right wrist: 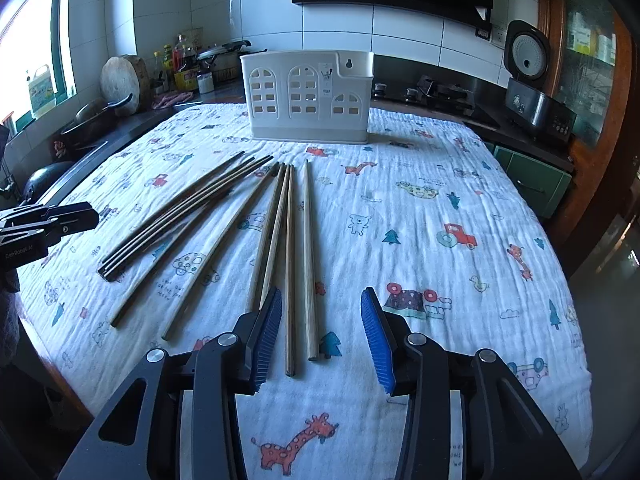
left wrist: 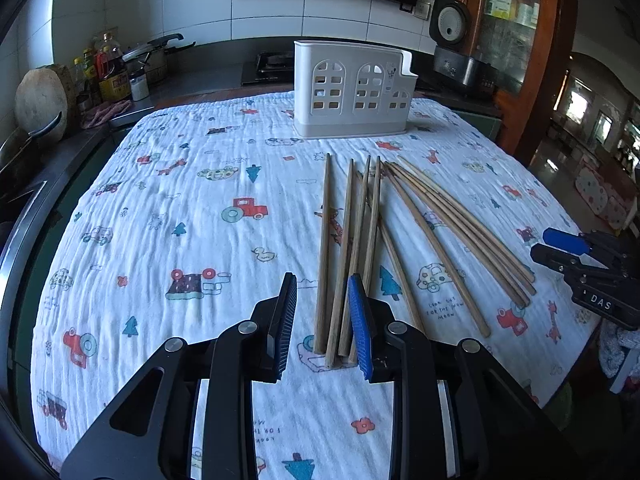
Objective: Organize utensils
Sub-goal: 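Lower the left gripper onto the wooden chopstick bundle and close on it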
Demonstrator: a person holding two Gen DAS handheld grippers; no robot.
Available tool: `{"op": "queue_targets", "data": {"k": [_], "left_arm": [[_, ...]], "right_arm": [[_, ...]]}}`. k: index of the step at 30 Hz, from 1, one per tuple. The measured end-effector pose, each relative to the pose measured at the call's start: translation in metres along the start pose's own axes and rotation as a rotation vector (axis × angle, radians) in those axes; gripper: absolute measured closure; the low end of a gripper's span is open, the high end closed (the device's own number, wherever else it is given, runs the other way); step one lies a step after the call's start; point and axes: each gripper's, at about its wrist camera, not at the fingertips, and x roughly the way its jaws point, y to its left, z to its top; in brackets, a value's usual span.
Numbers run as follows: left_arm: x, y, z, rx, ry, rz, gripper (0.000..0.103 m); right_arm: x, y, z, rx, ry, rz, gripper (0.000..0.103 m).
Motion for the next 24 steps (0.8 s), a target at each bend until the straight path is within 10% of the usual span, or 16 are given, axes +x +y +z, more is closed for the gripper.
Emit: {"op": "queue_targets", "data": {"k": [24], "left_arm": [[0.03,0.0,0.01,0.013,0.075,-0.047,0.076]], "right_arm": [[0.023,-0.001,0.01,-0.006,0.041,0.034,0.068]]}}
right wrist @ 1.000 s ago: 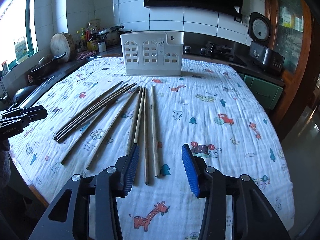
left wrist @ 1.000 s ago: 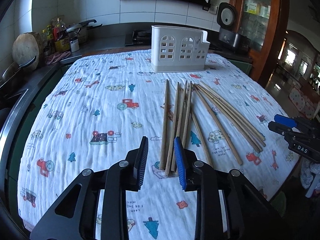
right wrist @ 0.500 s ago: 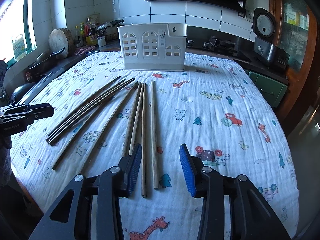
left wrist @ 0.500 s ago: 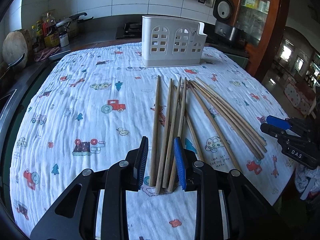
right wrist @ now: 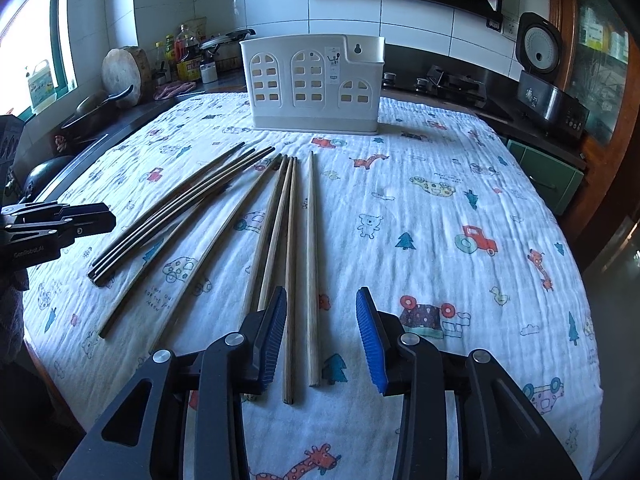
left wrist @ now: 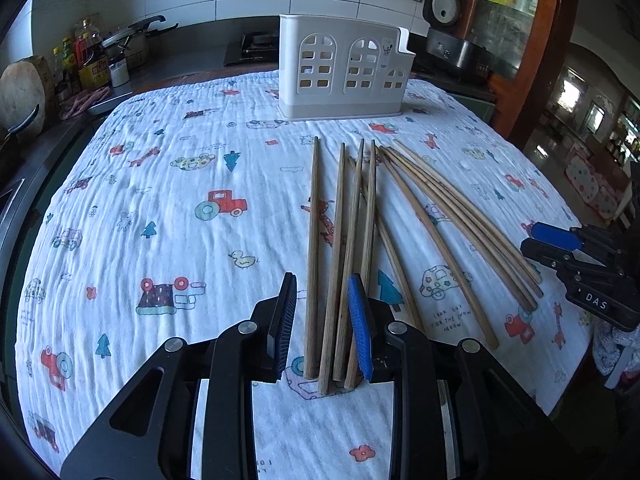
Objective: Organize utensils
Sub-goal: 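Lower the left gripper onto the wooden chopstick bundle and close on it, then close the right gripper on one chopstick while the left gripper holds the bundle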
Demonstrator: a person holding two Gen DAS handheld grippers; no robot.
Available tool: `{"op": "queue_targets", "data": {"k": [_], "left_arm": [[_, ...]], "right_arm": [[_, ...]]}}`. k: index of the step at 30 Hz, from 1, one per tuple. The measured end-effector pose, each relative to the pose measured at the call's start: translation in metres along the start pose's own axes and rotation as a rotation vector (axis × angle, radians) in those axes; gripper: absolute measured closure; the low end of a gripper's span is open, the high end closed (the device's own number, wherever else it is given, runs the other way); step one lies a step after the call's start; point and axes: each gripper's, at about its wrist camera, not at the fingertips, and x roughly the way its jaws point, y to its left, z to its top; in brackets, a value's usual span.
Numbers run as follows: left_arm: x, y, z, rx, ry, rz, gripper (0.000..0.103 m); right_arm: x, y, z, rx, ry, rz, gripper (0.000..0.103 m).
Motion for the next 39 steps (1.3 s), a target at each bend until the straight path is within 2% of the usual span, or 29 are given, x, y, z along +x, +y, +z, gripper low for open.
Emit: {"op": "queue_targets", "data": {"k": [4,9,14,19,39], "left_arm": [[0.004,-0.002,0.002,0.013,0.007,-0.007,0.076],[0.013,0.0,0.005,0.011,0.025,-0.016,0.087],[0.021,0.004,0.008,0.011,0.043,-0.021,0.092],[0.029,0.007,0.009,0.003,0.064,-0.018,0.093],[0.041,0.009,0.011,0.005,0.114,-0.02,0.093]], "right_arm": [[0.004,0.001,0.001,-0.004,0.01,0.013,0.072],[0.009,0.001,0.003,-0.009,0.017,0.014,0.073],[0.013,0.002,0.004,-0.017,0.024,0.018,0.074],[0.017,0.002,0.005,-0.02,0.031,0.026,0.077],[0.026,0.001,0.013,-0.03,0.039,0.034,0.077]]}}
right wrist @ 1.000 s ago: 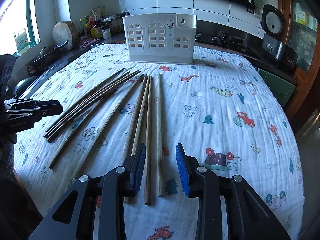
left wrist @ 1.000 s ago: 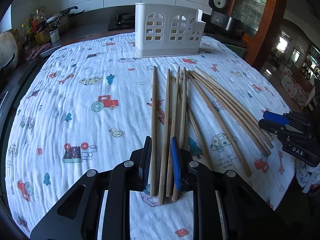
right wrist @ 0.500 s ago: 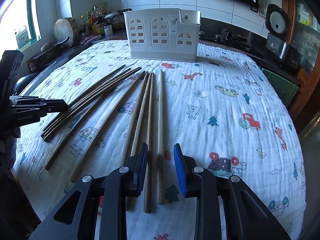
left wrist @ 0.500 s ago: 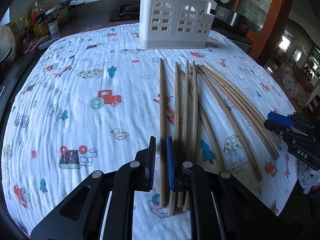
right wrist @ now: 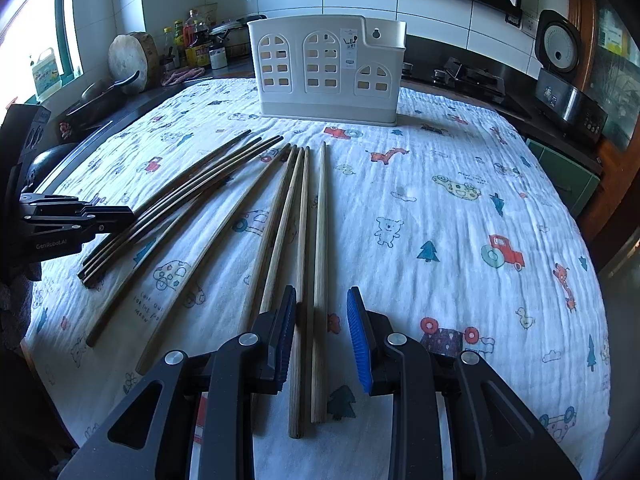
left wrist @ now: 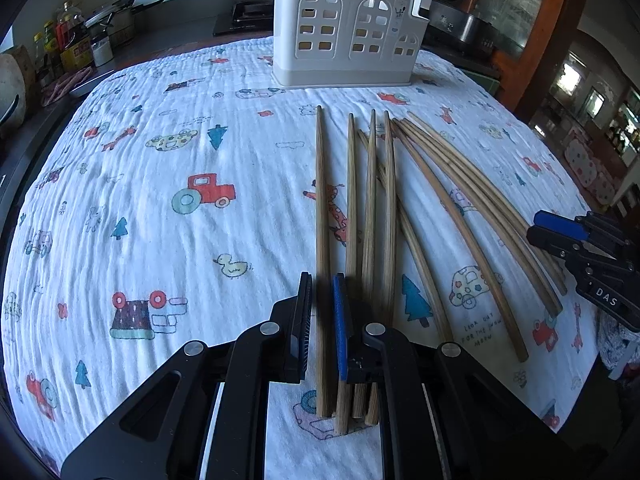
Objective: Organize utensils
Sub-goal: 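Close the right gripper on one chopstick while the left gripper holds the bundle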
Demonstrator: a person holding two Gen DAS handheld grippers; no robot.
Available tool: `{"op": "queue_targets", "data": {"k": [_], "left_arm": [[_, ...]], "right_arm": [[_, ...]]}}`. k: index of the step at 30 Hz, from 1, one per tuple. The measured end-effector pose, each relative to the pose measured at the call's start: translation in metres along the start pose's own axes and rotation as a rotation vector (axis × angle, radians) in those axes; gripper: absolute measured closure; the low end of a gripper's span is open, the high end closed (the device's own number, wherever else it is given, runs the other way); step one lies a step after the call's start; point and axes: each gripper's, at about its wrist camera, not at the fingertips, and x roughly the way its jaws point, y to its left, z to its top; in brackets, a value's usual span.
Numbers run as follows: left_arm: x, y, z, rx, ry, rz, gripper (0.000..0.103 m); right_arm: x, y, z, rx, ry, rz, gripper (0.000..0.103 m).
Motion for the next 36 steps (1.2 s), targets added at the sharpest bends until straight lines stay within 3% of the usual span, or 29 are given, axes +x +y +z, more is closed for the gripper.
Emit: {"op": "queue_targets", "data": {"k": [4,21,36], "left_arm": [[0.0,0.0,0.0,-0.003,0.001,0.0,0.093],[-0.001,-0.003,-0.001,0.012,0.013,0.021,0.092],[-0.003,0.0,-0.004,-0.017,0.001,0.002,0.093]], "right_arm": [[-0.006,-0.003,0.005,0.013,-0.024,-0.002,0.078],[0.017,-0.002,0.01,-0.022,0.036,-0.006,0.088],[0.014,-0.001,0.005,-0.004,0.022,-0.008,0.09]]}}
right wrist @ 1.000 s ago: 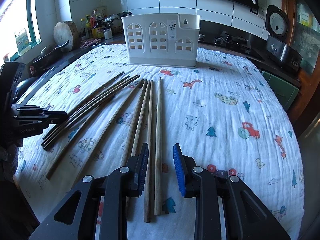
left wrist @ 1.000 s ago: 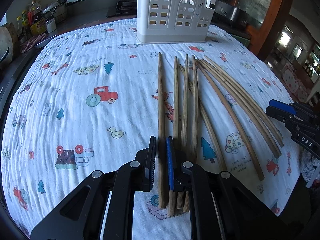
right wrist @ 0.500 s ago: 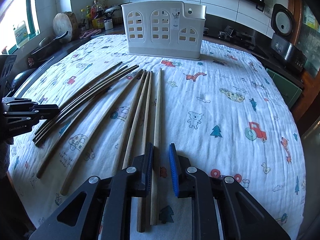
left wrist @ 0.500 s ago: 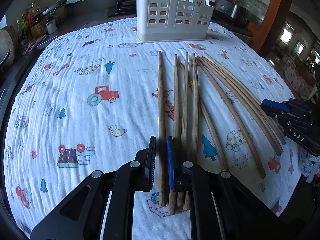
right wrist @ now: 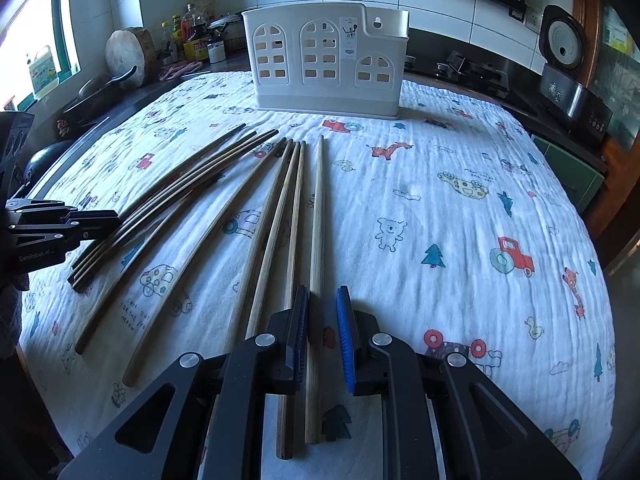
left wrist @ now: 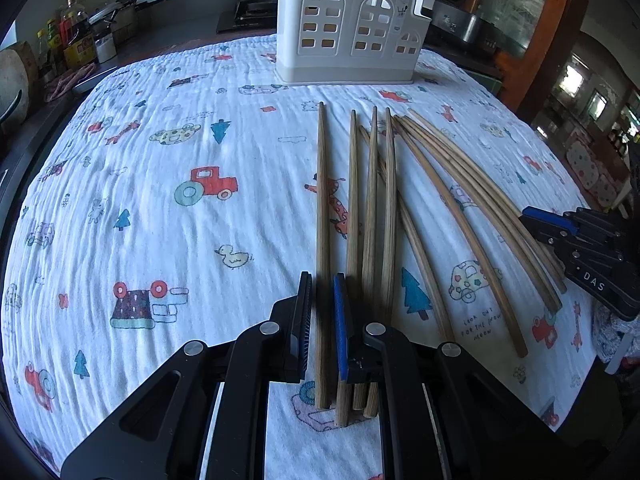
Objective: Organize utensils
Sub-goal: 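Close the right gripper on one chopstick while the left gripper holds the bundle, then pull the chopstick out and lift it toward the holder with the right gripper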
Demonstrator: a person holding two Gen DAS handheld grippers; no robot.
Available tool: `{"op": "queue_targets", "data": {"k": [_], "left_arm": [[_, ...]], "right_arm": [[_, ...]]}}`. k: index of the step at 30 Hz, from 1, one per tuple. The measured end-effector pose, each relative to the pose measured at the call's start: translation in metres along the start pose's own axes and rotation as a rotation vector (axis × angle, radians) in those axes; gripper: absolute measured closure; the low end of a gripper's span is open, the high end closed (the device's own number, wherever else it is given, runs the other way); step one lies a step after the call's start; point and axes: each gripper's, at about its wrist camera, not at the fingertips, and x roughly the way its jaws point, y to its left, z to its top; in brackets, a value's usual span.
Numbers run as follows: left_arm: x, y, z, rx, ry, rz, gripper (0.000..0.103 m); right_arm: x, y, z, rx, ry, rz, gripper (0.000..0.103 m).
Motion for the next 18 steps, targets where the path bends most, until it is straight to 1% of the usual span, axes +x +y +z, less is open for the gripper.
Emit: {"op": "queue_targets", "data": {"k": [1,3,5,8,13,18], "left_arm": [[0.0,0.0,0.0,-0.002,-0.001,0.005,0.095],[-0.001,0.0,0.001,-0.009,-0.002,0.008,0.097],[-0.003,0.001,0.001,-0.021,-0.005,-0.008,0.097],[-0.01,-0.002,0.001,-0.016,-0.023,-0.007,0.097],[-0.031,-0.005,0.006,-0.011,-0.068,-0.006,0.097],[-0.053,-0.006,0.012,-0.016,-0.119,-0.009,0.097]], "right_arm": [[0.0,0.001,0.0,-0.002,-0.002,-0.005,0.09],[-0.001,0.002,-0.001,-0.005,-0.007,-0.014,0.096],[-0.003,0.001,-0.001,0.002,-0.012,-0.01,0.096],[-0.01,0.001,0.0,0.003,-0.029,-0.014,0.096],[-0.035,0.001,0.009,-0.001,-0.095,-0.012,0.096],[-0.055,0.004,0.02,-0.012,-0.143,-0.008,0.096]]}}
